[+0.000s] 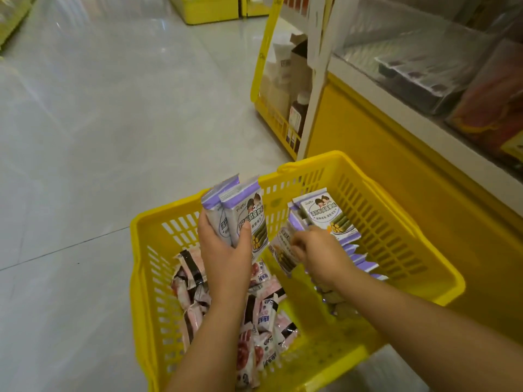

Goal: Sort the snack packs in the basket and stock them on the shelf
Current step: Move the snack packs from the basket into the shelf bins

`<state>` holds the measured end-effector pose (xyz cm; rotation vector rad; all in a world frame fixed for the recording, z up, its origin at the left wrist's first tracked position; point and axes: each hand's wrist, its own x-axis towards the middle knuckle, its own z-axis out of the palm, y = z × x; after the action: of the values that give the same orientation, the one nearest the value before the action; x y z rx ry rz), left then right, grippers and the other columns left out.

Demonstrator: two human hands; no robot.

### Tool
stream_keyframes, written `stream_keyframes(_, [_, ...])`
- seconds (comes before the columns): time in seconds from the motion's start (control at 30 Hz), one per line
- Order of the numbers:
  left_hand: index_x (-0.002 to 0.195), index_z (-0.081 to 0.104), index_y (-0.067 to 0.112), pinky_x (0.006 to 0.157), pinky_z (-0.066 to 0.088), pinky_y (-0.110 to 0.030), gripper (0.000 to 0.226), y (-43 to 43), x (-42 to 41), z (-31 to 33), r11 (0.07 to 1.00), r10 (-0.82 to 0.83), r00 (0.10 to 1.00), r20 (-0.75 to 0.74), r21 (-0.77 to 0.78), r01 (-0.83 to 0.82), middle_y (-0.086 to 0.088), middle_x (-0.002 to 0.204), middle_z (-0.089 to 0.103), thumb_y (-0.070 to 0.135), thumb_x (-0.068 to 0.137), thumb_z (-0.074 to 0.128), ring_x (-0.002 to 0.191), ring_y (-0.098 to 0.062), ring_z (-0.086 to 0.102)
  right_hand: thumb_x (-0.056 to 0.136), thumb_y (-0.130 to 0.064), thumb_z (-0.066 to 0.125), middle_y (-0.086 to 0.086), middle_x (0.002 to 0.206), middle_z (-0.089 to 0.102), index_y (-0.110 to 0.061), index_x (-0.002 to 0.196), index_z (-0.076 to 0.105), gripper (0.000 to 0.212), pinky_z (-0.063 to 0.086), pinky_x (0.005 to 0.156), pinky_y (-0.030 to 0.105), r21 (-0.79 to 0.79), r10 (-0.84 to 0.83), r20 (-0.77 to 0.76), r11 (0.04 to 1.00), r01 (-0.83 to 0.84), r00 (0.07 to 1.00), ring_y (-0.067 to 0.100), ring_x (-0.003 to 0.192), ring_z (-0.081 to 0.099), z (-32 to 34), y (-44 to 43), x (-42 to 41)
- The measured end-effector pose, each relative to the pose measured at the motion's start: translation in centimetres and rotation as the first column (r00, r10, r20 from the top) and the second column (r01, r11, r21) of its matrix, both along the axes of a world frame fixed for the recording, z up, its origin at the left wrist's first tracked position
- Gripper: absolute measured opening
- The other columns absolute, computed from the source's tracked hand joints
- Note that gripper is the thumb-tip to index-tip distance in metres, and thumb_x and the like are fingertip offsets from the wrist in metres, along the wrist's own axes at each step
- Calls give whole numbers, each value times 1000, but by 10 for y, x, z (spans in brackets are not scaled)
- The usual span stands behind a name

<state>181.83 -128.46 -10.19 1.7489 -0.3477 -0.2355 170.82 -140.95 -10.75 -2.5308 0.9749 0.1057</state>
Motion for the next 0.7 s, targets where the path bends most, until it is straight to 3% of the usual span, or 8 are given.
stream_keyframes(0.13, [141,32,35,72,41,2,68,-10,-14,43,985,-9,999,53,-170,17,17,124,52,26,85,70,104,15,53,89,-3,54,5,96,60,-12,94,68,17,45,77,35,-43,-25,250,998,37,968,23,91,55,66,-10,-24])
stream_keyframes(0.23, [142,26,41,74,42,2,74,-17,-31,91,951,-54,991,123,-297,89,25,124,50,22,86,70,108,15,53,85,-2,57,-7,87,57,-19,87,66,20,38,69,26,-142,-21,409,986,87,912,15,82,53,128,-11,-49])
stream_keyframes(0.33, [145,21,39,74,44,0,78,-16,-55,145,895,-93,969,227,-407,181,46,121,43,19,87,69,107,20,52,87,-11,60,-10,80,58,-31,87,50,22,43,64,31,-226,-4,555,962,156,832,8,74,55,197,1,-78])
stream_keyframes(0.47, [149,21,30,76,41,3,76,-7,-94,223,814,-78,928,365,-514,270,30,131,43,19,88,66,107,22,51,90,-21,61,-14,73,55,-38,95,34,32,40,57,24,-289,32,686,929,232,727,3,63,54,281,26,-121])
stream_keyframes(0.57, [148,19,36,92,45,-11,76,1,-123,281,758,-71,897,436,-561,332,21,140,44,31,86,62,122,7,50,88,-17,63,-18,80,52,-37,117,35,46,36,54,8,-345,84,744,898,273,663,-8,57,50,337,51,-155])
stream_keyframes(0.63, [147,14,41,103,46,-33,77,7,-145,317,742,-55,869,491,-563,365,9,148,43,41,84,59,129,-7,49,86,-15,66,-14,103,57,-41,130,30,62,35,60,10,-369,110,768,881,296,631,-6,67,51,369,69,-177])
stream_keyframes(0.7, [147,12,42,105,44,-44,78,13,-168,349,724,-38,838,544,-563,398,4,152,38,44,83,57,134,-13,44,86,-14,67,-14,108,58,-37,136,31,65,37,64,11,-397,145,791,861,318,594,-2,83,55,398,84,-198])
